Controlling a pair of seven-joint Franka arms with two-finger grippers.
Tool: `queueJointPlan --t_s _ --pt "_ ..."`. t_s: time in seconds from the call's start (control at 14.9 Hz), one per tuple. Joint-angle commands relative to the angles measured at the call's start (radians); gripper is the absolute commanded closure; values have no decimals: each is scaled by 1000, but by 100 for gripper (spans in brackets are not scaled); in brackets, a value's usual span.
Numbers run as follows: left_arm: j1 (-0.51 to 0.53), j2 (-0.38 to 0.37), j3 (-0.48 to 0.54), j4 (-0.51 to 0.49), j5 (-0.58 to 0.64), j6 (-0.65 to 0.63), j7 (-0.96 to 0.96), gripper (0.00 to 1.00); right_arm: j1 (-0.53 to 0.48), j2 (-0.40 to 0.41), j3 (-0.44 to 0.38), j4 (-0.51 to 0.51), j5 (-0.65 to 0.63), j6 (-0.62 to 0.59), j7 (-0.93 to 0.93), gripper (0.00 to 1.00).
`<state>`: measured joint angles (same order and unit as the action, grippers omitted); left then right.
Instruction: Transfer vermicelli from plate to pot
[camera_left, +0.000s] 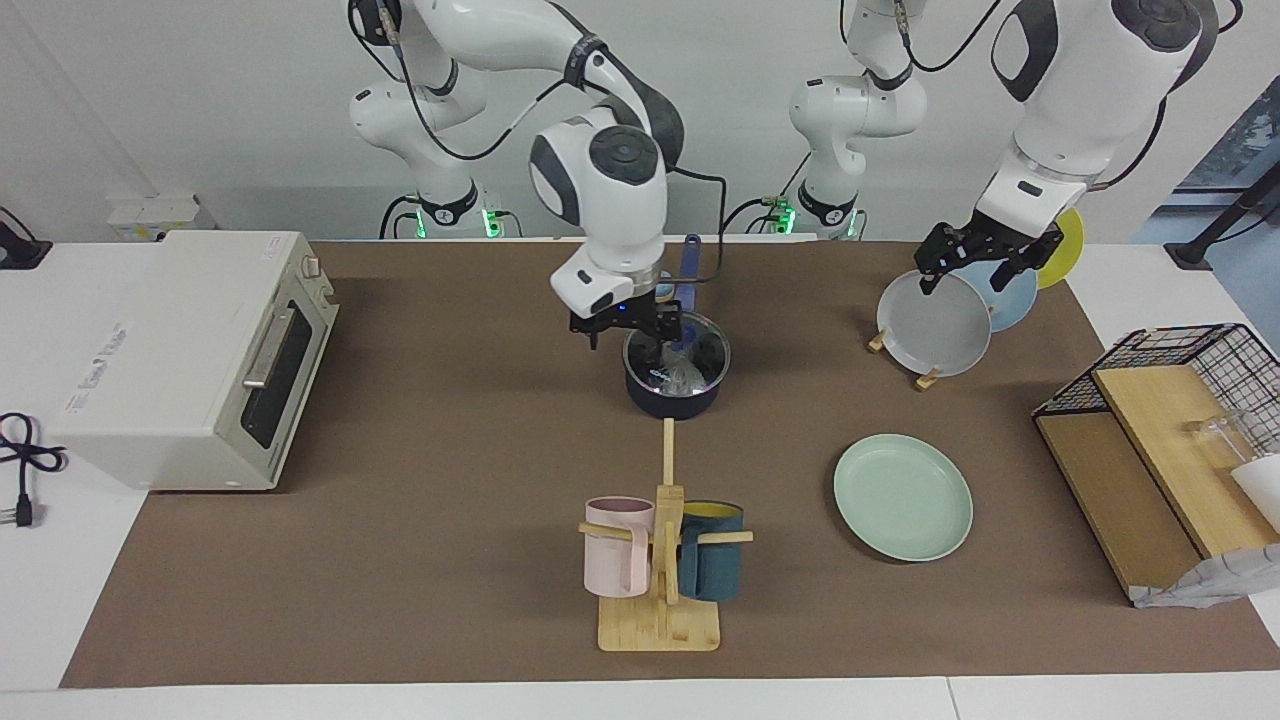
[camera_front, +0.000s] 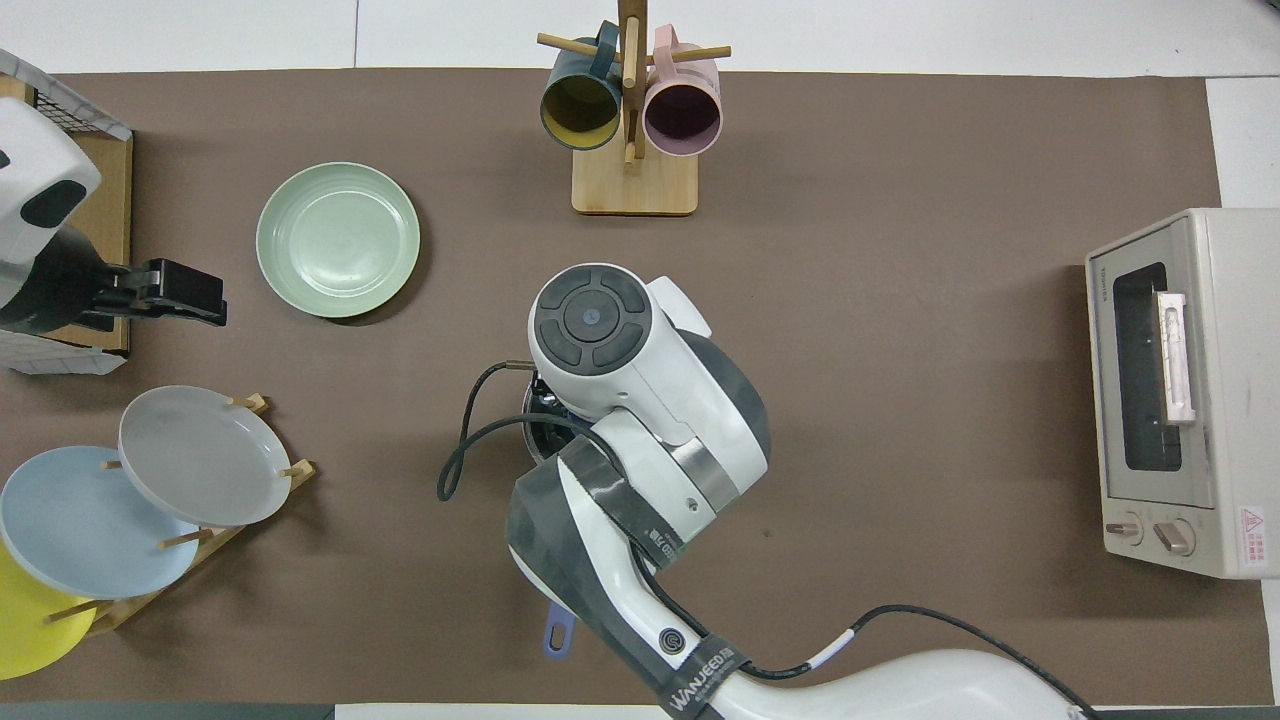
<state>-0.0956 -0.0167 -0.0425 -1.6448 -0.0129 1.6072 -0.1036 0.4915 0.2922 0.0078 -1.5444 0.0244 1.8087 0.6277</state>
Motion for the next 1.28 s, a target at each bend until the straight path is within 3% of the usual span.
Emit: queueJointPlan --t_s 0.0,0.4,0.67,1.21 --pt "17 -25 -8 -26 -16 8 4 0 -120 -80 11 -11 -1 -99 -182 0" --pt "17 -26 -8 -26 -16 8 4 0 -332 -244 1 -8 -62 -288 -489 0" --pt "17 -26 -8 -26 -16 8 4 0 -425 -278 -34 -49 -71 -318 -658 0" --pt "17 -26 -8 -26 -16 8 4 0 -449 -337 -34 -135 -73 -302 -660 0"
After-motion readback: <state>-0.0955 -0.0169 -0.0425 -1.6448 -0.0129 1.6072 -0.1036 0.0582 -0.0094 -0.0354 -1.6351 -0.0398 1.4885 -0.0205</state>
